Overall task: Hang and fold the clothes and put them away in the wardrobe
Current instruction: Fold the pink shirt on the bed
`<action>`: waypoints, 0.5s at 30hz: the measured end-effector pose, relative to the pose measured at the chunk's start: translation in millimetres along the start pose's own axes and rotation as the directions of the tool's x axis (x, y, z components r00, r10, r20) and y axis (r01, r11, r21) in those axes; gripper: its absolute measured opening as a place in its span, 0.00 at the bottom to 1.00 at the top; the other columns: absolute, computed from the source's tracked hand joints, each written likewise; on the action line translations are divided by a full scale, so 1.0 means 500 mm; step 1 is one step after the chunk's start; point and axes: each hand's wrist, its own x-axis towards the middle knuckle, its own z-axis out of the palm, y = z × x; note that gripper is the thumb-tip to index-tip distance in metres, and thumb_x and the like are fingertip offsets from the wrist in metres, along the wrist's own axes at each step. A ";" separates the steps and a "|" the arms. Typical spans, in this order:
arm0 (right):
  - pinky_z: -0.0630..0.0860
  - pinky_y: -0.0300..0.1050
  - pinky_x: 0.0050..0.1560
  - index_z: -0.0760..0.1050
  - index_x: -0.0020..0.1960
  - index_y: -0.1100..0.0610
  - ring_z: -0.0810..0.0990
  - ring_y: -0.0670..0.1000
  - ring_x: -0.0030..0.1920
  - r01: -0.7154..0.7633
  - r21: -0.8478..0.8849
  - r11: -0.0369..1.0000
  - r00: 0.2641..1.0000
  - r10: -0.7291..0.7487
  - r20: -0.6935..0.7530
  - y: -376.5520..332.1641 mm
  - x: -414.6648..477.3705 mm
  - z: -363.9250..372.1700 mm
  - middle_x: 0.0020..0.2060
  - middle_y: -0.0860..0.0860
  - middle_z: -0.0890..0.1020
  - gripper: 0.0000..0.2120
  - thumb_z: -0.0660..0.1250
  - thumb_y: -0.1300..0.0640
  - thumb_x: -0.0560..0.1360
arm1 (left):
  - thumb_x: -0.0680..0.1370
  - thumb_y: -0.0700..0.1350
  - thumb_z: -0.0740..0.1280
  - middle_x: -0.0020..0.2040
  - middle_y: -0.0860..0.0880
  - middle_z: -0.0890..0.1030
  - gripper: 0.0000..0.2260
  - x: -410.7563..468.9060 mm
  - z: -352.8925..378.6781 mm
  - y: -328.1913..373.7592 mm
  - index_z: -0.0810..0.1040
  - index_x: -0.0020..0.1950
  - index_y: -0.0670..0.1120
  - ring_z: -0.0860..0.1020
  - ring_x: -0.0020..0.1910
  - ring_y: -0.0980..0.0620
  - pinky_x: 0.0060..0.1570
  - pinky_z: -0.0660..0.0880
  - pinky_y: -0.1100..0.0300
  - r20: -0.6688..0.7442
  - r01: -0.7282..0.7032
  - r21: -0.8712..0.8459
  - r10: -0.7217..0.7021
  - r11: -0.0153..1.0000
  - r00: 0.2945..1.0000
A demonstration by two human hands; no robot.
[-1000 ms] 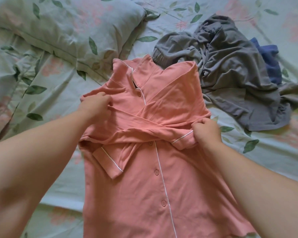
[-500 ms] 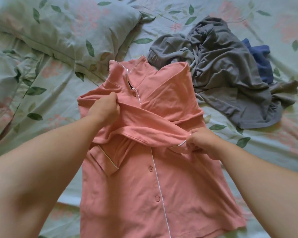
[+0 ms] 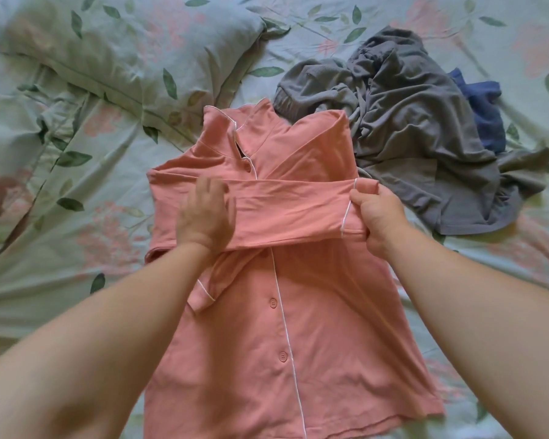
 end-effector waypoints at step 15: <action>0.80 0.49 0.55 0.81 0.50 0.53 0.81 0.50 0.46 0.169 -0.266 0.949 0.985 -0.174 0.003 -0.012 0.032 0.032 0.44 0.49 0.83 0.09 0.67 0.64 0.75 | 0.75 0.43 0.58 0.42 0.42 0.82 0.15 -0.176 0.048 0.085 0.83 0.51 0.41 0.81 0.38 0.40 0.29 0.76 0.52 0.165 -0.173 0.200 0.141 0.965 0.976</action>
